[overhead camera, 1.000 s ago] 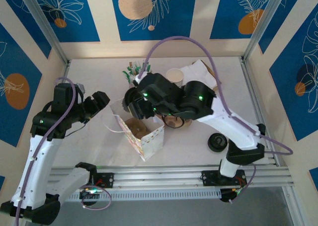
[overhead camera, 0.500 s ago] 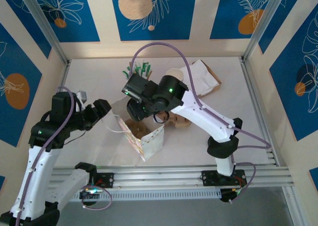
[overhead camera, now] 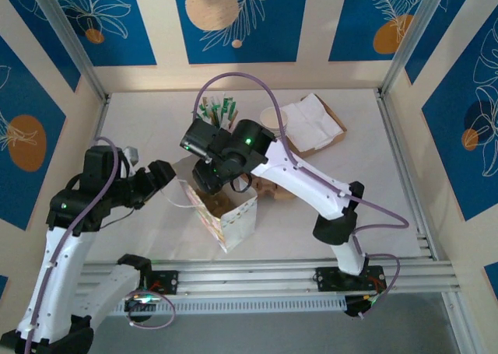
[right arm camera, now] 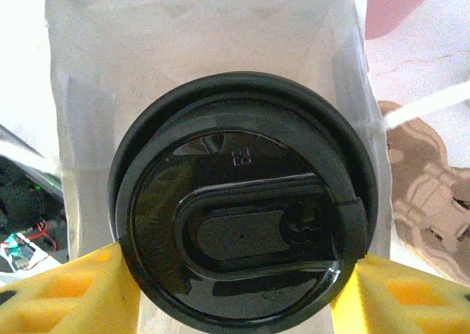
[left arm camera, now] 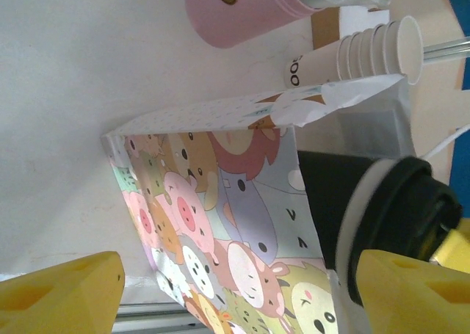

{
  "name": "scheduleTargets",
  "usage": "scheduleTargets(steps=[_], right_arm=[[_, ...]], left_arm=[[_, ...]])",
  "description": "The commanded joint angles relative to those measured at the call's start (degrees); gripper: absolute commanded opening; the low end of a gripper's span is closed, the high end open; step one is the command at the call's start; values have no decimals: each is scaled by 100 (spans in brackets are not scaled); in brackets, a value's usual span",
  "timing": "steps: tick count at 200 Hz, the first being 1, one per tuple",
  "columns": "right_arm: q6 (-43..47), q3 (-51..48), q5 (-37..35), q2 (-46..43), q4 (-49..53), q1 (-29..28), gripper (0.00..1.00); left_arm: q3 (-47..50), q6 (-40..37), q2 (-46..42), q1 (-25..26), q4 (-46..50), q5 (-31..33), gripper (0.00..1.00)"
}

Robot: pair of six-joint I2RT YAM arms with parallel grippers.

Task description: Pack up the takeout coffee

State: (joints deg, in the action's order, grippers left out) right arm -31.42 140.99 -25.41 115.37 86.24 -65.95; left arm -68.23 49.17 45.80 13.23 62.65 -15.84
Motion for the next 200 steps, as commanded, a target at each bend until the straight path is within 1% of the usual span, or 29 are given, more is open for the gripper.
scheduleTargets(steps=[1,25,40,61,105,164,200], right_arm=[[106,34,155,107,-242,73,61],[145,75,297,250,-224,89,61],[98,151,352,334,-47,91,60],[-44,243,170,361,328,31,61],[-152,158,219,245,856,-31,61],[-302,-73,541,223,760,-184,60],[-435,-286,527,198,703,-221,60]], left_arm=[[140,129,-299,-52,81,-31,82],[239,224,-386,-58,72,-209,81],[294,241,-399,-56,102,-260,81],[316,216,-414,-58,151,-229,80],[623,427,-493,-57,-215,-611,80],[662,360,-467,-57,-223,-625,80],[670,304,-445,-56,-311,-561,80]])
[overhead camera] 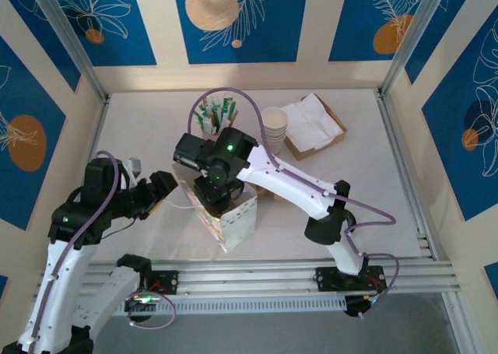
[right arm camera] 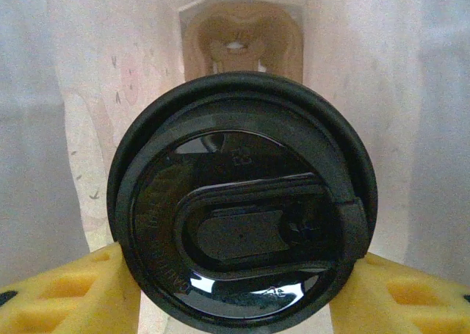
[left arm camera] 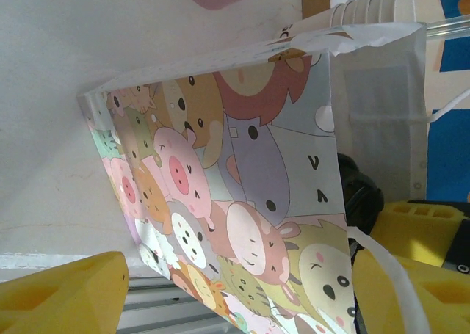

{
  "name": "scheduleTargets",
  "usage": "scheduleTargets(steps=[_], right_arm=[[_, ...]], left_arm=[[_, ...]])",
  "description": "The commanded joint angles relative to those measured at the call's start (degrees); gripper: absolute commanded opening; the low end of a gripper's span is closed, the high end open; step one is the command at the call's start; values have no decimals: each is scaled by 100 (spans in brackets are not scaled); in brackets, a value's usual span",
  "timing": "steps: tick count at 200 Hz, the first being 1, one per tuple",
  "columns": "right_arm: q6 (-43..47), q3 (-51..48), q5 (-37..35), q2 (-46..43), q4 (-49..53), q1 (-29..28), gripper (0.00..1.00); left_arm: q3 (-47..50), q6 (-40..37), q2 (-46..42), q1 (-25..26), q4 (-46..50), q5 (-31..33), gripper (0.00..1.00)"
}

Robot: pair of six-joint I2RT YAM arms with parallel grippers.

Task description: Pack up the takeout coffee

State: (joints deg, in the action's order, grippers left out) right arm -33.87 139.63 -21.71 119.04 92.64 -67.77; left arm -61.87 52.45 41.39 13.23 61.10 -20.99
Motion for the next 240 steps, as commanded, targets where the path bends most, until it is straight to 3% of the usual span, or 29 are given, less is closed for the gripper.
scheduleTargets(steps=[1,89,214,240], right_arm=[[-190,-158,158,-165,62,-42,60],[-512,-476,-44,-201,-194,-26,59],[-858,-490,-755,-364,-1234,257,59],[-848,-490,-779,-243,-1371,316,59]], left_arm=[[34,-24,-1,-57,-162,-45,80],[-156,-413,402,-53,-563,-134,82],[-579,-709,449,-54,-268,687,83],[-590,-672,434,-55,-231,726,74]])
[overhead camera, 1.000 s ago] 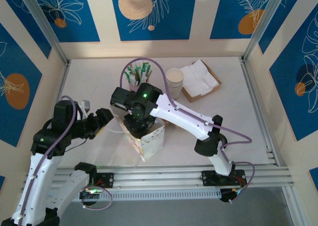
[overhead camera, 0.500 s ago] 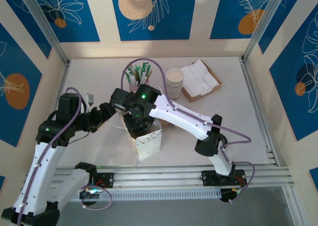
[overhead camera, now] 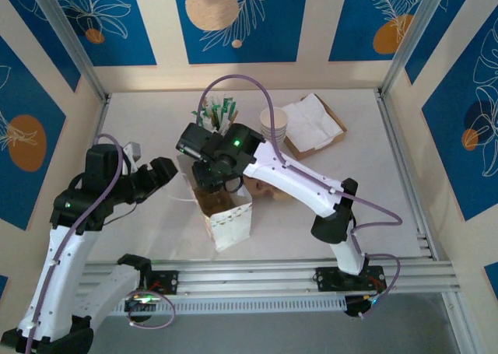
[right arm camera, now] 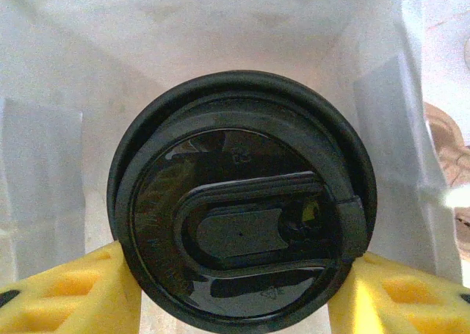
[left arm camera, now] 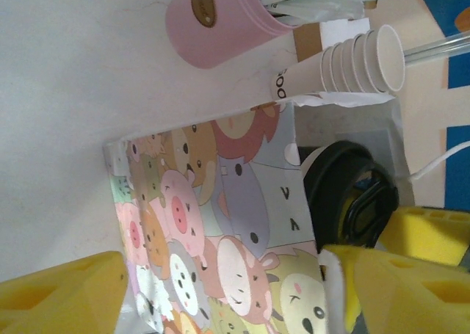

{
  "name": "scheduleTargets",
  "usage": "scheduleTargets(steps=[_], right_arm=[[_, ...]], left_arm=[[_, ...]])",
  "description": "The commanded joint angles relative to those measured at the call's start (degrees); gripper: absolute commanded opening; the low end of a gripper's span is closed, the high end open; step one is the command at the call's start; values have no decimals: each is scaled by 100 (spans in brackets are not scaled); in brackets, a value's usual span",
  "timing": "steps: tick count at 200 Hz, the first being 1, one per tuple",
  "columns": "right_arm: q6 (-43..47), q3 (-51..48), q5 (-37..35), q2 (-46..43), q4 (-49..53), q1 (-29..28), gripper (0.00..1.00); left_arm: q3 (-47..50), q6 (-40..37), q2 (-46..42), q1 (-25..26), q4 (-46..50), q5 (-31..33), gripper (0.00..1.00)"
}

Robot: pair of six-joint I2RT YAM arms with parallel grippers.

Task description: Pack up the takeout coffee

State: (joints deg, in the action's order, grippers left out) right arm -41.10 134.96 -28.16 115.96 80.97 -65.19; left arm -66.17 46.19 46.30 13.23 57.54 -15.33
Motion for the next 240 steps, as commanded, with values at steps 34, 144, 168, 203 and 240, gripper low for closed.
scheduleTargets(steps=[34,144,168,203,240], right_arm=[[-69,-22,-61,238,-267,113,58],[-213,-505,74,441,-592,115,57],[-231,-644,76,445,-746,115,57],[-238,-743,66,435,-797,111,57],[-148,-784,-53,368,-784,30,57]], left_arm=[[-98,50,-86,-57,137,-76,67],[170,99,-314,-50,300,-299,51],[168,58,-302,-57,334,-282,49],[116,56,-232,-58,360,-251,49],[7,-26,-48,-57,434,-124,50]])
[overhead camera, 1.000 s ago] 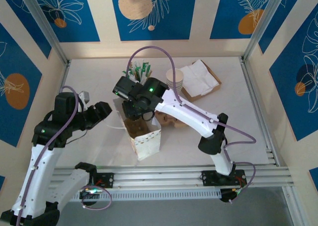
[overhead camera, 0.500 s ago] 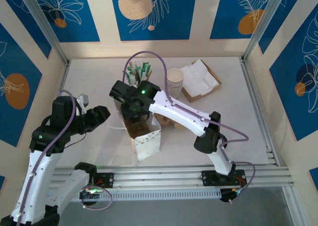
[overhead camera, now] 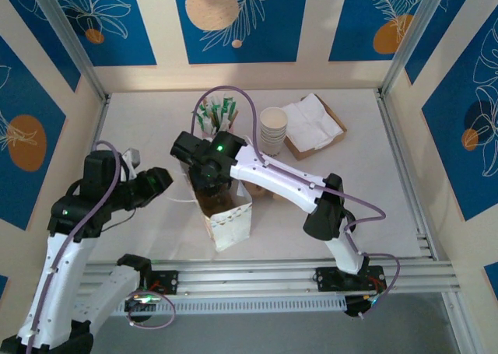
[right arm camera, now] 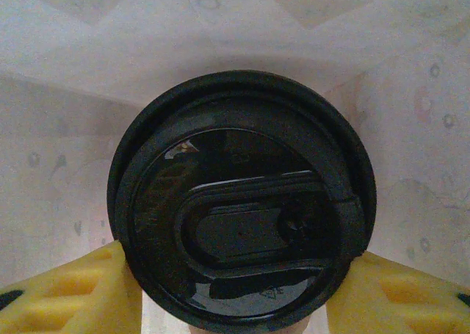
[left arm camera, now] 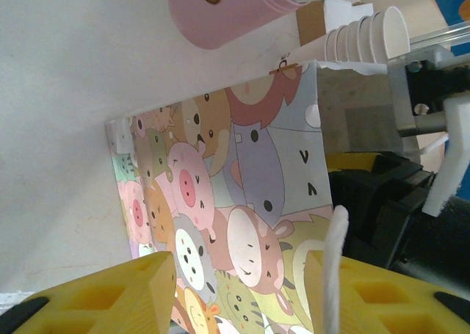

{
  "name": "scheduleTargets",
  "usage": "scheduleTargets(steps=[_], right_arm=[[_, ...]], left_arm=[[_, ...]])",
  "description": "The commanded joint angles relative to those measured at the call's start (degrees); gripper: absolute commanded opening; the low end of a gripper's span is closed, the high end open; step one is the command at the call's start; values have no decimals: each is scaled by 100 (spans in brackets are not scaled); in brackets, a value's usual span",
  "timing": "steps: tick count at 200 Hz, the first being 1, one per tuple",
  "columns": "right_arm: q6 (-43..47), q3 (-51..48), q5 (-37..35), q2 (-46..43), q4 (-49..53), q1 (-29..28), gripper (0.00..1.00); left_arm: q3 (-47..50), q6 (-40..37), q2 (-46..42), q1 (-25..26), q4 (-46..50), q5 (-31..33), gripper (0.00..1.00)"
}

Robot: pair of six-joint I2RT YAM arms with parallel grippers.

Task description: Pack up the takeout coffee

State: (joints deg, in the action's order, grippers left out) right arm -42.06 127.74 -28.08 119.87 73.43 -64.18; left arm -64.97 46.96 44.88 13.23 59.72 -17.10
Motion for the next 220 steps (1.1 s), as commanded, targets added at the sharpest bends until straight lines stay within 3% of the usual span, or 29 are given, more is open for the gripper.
scheduleTargets(steps=[1,121,172,195,220], right_arm=[[-45,-68,-64,-24,-30,-78,57],[-15,-619,-224,-514,-531,-141,57],[-3,-1019,-233,-601,-638,-171,56],[14,-1270,-195,-615,-844,-147,56],[27,-1409,-154,-559,-996,-133,56]], left_arm=[[-117,-101,97,-58,215,60,50],[-694,-375,643,-64,253,453,58],[-1121,-442,747,-84,262,840,64],[-1412,-498,819,-97,181,924,72],[-1670,-566,1019,-104,304,1001,75]])
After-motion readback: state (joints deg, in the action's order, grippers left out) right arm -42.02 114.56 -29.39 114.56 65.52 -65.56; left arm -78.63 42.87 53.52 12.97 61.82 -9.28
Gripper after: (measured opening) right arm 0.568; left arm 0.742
